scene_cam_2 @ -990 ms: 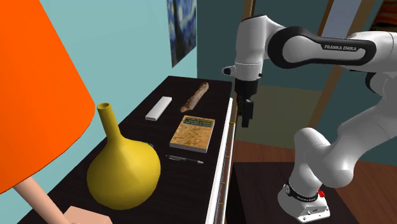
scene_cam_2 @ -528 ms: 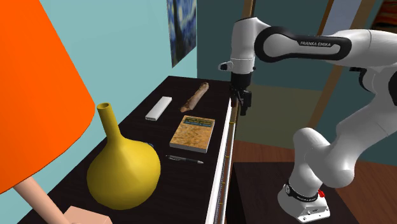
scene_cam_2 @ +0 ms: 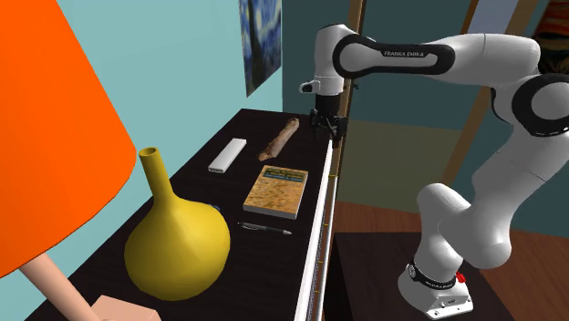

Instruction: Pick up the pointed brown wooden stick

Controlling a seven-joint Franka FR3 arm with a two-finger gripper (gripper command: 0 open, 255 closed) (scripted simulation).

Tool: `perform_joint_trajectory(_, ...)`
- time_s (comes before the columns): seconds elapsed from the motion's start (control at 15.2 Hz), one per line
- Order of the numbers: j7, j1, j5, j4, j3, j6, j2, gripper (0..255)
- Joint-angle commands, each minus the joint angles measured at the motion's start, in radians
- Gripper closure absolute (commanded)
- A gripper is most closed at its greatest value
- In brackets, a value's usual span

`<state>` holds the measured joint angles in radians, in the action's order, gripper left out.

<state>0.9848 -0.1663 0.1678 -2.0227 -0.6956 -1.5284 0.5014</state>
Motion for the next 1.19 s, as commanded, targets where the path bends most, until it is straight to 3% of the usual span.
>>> perform_joint_trajectory(0.0, 0.137, -0.041, -0.011, 0.06, -0.08, -0.009, -0.07, 0)
perform_joint_trajectory(0.26, 0.425, -0.139, -0.108, 0.217, -0.274, -0.014, -0.274, 0)
perform_joint_trajectory(0.4, 0.605, -0.174, -0.218, 0.309, -0.39, -0.002, -0.429, 0)
perform_joint_trajectory(0.46, 0.709, -0.169, -0.297, 0.361, -0.441, 0.013, -0.53, 0)
perform_joint_trajectory(0.59, 0.901, -0.078, -0.46, 0.477, -0.468, 0.066, -0.729, 0)
perform_joint_trajectory(0.92, 1.151, 0.261, -0.672, 0.833, -0.301, 0.214, -1.029, 0)
perform_joint_trajectory(0.99, 1.169, 0.298, -0.692, 0.884, -0.282, 0.233, -1.06, 0)
perform_joint_trajectory(1.12, 1.174, 0.279, -0.684, 0.84, -0.284, 0.201, -1.052, 0)
